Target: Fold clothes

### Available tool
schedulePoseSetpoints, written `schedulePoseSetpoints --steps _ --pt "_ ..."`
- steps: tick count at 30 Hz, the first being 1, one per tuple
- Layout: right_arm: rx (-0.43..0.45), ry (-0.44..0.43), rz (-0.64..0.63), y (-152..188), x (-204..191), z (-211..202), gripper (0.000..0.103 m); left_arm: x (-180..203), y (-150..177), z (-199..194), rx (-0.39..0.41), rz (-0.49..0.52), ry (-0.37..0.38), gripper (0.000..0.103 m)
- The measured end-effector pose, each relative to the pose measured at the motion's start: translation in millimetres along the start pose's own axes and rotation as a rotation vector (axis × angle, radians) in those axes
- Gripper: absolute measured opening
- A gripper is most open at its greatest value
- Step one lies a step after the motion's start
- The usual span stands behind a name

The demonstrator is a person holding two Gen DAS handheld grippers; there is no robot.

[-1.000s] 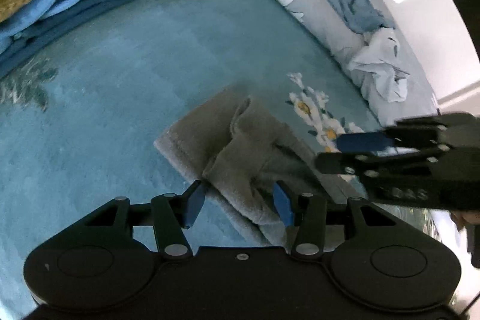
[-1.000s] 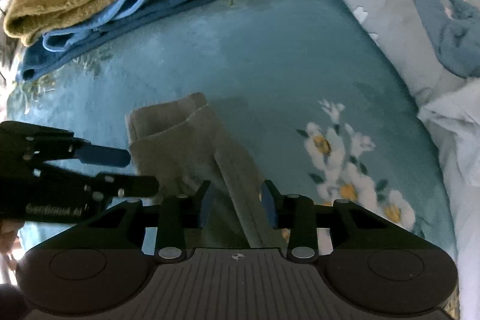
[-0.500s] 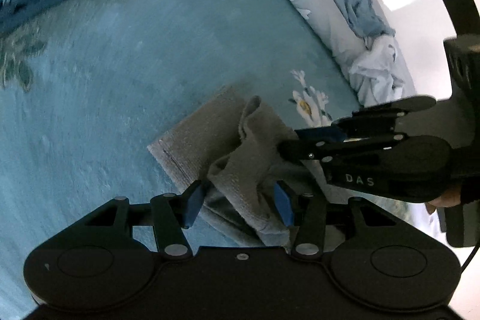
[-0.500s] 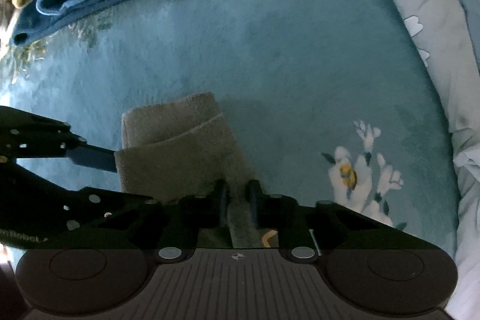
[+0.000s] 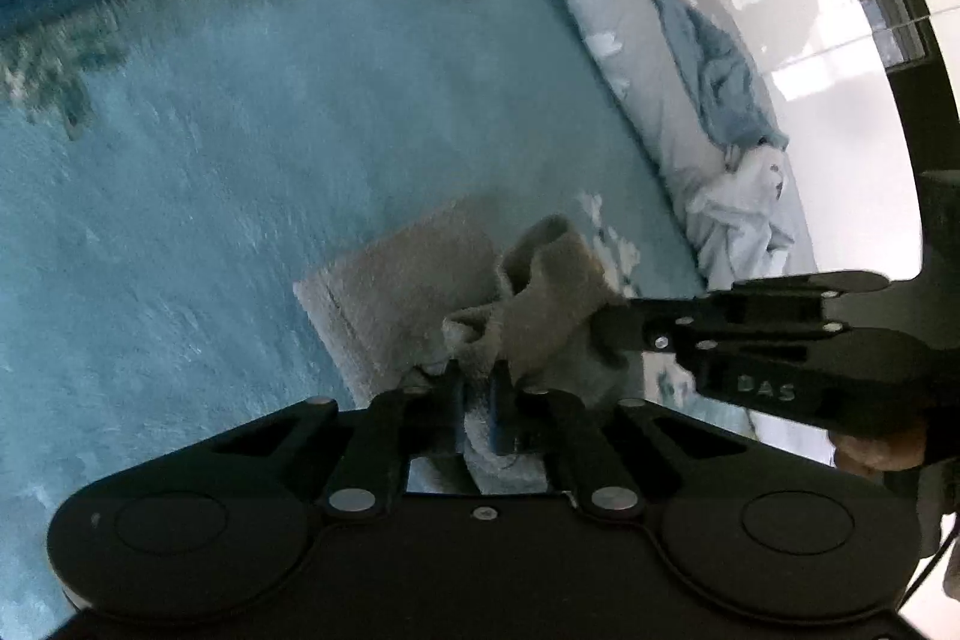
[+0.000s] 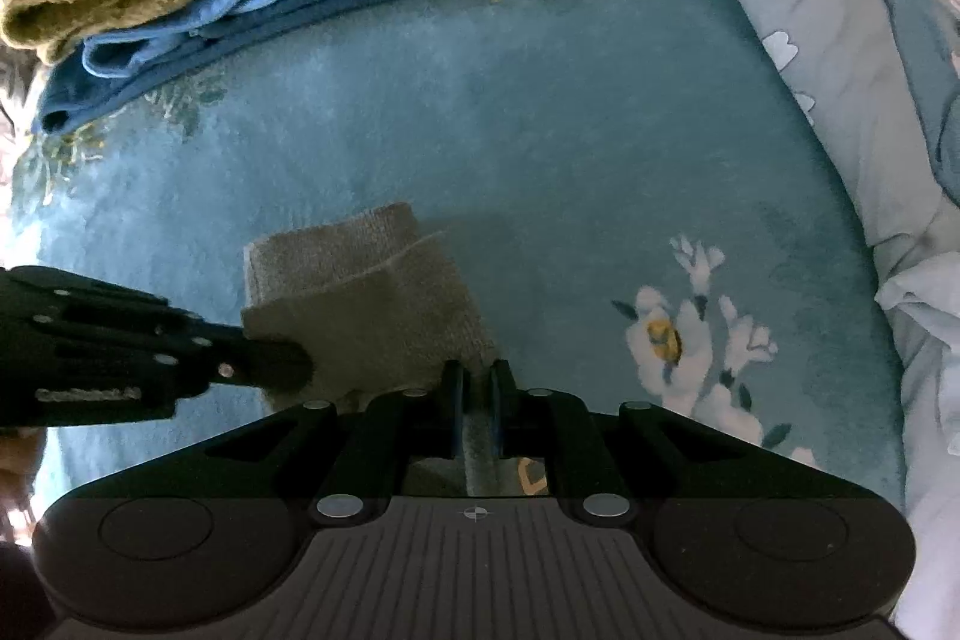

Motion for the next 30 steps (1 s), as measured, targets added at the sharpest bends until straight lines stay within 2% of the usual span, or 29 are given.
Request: schedulePoseSetpoints --steps 3,7,13,20,26,28,30 --pt "0.039 -0.011 -0.005 -10 -7 -10 0.007 5 -9 -22 0.034 0.008 0.018 0.004" --pt "0.073 -0.053 -0.045 -27 -22 -8 0.007 -9 -21 -41 0.076 -0.010 -0.021 0.004" --pt "0.021 -0.041 -0.044 -32 -21 29 0.007 -32 -24 -13 0.039 -0.004 -0.076 0.004" --pt "-0.013 -0.040 -0.001 -26 -15 49 0.008 -43 -20 4 0.013 -0.001 -0.119 0.007" --pt "0.002 -0.021 0.031 -25 -14 44 0.015 -44 -22 2 -0.008 0.014 -0.117 0.015" --pt "0.018 -0.023 0.038 -25 -14 34 0.020 -42 -23 -5 -0.011 0.010 -0.113 0.022" --pt "0.044 -0.010 0.067 -22 -11 18 0.027 -39 -24 -14 -0.012 0.005 -0.110 0.036"
Point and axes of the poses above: each gripper's, at about its wrist camera, not at the fingertips, and z roughly the way its jaws point, x to its right, y to its underside, the point moved 10 cm from there along z, roughly the way its jaws point, and after that the axes turned 5 degrees about x, right-handed, at the moved point
